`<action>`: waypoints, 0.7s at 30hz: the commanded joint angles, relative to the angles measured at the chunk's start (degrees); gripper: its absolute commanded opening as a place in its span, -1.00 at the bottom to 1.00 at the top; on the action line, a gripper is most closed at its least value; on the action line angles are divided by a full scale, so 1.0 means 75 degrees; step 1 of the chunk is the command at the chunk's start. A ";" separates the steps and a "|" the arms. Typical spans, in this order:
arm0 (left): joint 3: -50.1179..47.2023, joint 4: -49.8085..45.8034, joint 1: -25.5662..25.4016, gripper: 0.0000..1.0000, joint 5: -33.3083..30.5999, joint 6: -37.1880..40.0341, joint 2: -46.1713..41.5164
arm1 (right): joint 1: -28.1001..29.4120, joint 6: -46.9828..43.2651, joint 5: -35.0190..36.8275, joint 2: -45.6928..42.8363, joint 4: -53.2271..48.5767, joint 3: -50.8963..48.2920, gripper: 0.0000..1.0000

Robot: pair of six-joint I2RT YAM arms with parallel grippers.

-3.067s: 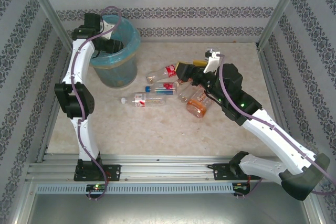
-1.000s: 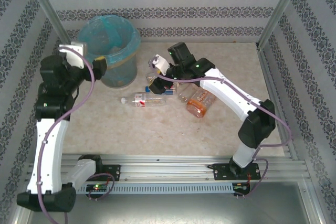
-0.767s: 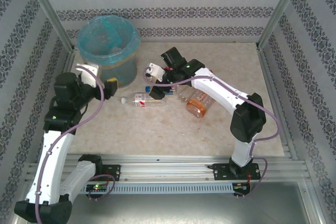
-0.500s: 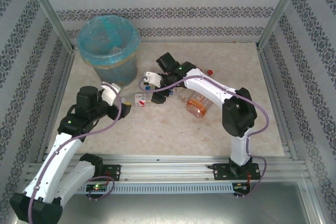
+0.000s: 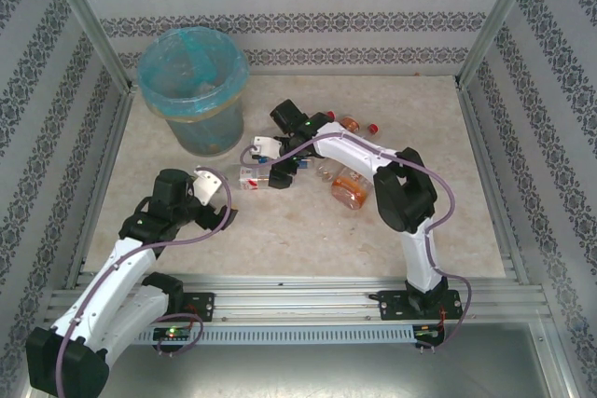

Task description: Put the plastic bottles in the bin

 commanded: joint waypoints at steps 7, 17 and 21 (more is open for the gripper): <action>-0.0118 0.0648 -0.0085 1.00 -0.0170 0.0004 0.0250 | 0.0139 -0.0289 0.0181 0.0593 -0.0056 0.0474 0.75; -0.0060 0.0691 -0.0085 1.00 -0.0258 -0.0030 0.0576 | 0.0353 -0.0494 0.0375 0.1047 -0.0023 0.0444 0.67; -0.0055 0.0747 -0.0084 1.00 -0.0329 -0.0018 0.0585 | 0.0411 -0.0437 0.0395 0.1097 -0.0052 0.0412 0.57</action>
